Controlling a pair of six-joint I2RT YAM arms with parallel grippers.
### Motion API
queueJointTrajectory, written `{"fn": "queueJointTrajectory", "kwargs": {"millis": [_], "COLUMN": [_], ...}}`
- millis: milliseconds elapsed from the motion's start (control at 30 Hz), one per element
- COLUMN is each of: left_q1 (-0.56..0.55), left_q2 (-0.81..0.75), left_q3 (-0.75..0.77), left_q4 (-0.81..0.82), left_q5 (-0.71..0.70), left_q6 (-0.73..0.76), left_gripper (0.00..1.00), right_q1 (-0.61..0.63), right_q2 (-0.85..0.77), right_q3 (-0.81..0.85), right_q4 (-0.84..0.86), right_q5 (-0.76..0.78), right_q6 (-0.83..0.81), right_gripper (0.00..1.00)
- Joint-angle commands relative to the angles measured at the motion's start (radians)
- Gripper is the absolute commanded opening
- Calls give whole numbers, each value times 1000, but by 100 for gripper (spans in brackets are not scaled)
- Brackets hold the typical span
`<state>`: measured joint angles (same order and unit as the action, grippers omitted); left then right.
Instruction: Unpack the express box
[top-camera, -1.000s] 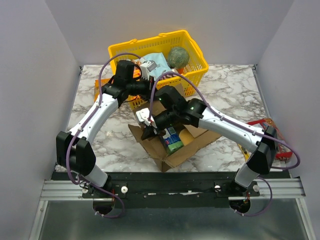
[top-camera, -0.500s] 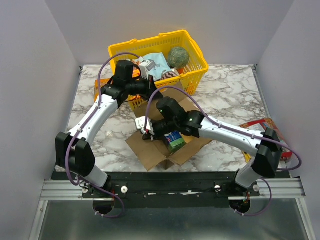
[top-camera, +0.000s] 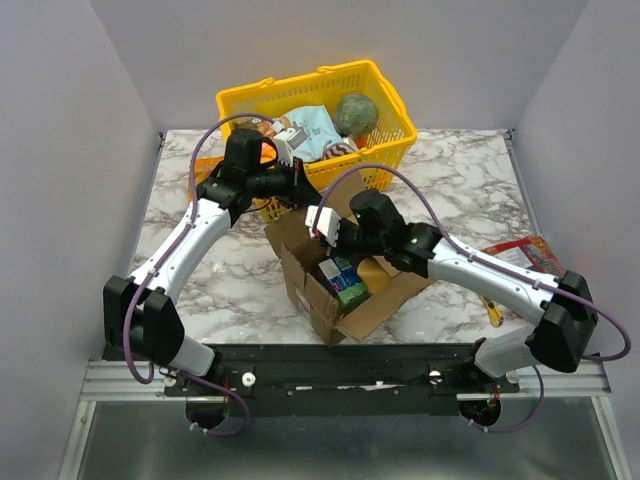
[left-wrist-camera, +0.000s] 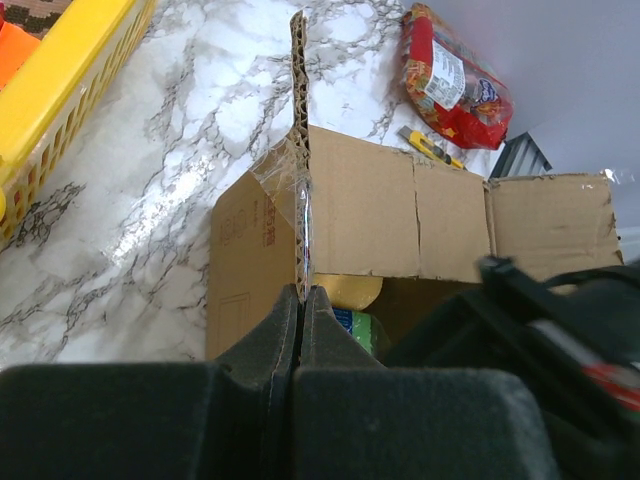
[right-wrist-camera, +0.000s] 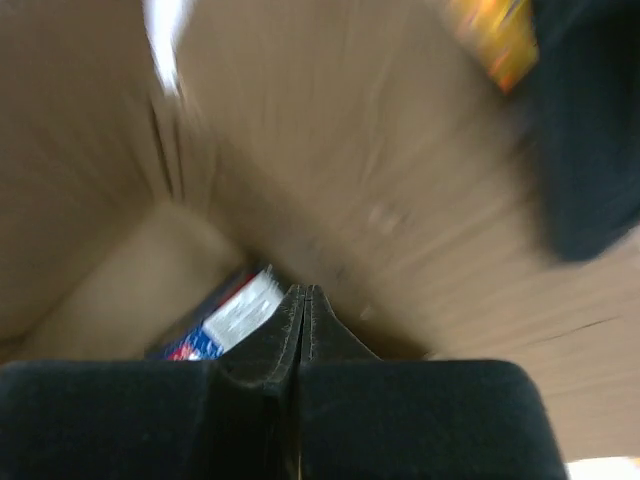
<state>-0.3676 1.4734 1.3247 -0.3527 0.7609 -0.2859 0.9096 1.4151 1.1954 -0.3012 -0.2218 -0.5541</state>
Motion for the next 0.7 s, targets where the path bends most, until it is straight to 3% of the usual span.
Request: {"fn": "queueJointTrajectory", "kwargs": {"millis": [0, 67, 133, 167, 200, 267, 300, 467, 533, 667], "left_q1": [-1, -1, -1, -2, -2, -2, -4, -10, -14, -21], "left_q2": [-31, -30, -30, -25, -27, -22, -22, -10, -5, 2], "left_q3": [-33, -39, -45, -47, -48, -51, -50, -38, -39, -48], "left_q4": [9, 12, 12, 12, 14, 14, 12, 1, -8, -3], "left_q5": [25, 25, 26, 28, 28, 31, 34, 35, 38, 49], "left_q6": [-12, -13, -15, -16, -19, -25, -27, -15, -9, -13], "left_gripper": [0, 0, 0, 0, 0, 0, 0, 0, 0, 0], "right_q1": [-26, -29, -31, -31, -31, -31, -32, -32, -34, -34], "right_q2": [44, 67, 82, 94, 102, 110, 116, 145, 163, 238], "right_q3": [-82, -86, -91, -95, -97, -112, -117, -143, -152, -175], "right_q4": [-39, -50, -70, -73, -85, -87, -98, -145, -165, -220], "right_q5": [39, 12, -23, -34, -36, -25, -24, 61, 126, 119], "right_q6": [117, 160, 193, 236, 264, 362, 391, 580, 602, 573], "right_gripper": [8, 10, 23, 34, 59, 78, 96, 100, 100, 100]}}
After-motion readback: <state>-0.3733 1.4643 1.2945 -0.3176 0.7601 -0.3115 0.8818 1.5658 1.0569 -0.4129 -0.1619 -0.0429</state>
